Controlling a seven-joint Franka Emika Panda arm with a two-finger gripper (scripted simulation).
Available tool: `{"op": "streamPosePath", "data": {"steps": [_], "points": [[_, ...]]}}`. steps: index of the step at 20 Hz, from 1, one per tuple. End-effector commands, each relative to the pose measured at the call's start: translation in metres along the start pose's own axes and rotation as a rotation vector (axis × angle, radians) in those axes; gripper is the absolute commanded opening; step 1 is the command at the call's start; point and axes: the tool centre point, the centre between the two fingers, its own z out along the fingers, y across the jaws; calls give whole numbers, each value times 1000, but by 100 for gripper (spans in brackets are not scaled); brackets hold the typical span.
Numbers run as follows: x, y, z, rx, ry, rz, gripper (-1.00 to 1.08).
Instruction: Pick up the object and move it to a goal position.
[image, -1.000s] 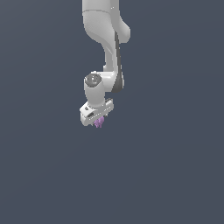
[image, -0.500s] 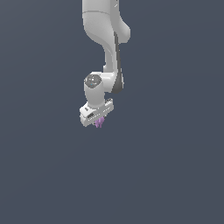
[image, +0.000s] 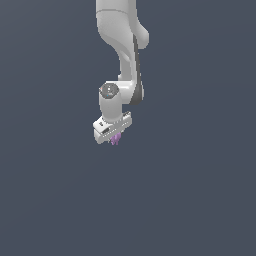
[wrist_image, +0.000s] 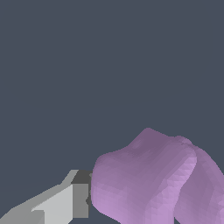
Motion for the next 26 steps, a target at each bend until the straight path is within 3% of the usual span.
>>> {"op": "streamPosePath", "data": {"steps": [1,26], "points": [[7,-9,-8,0,1,-1,-100],[162,-193,-167,0,0,-2,-100]]}}
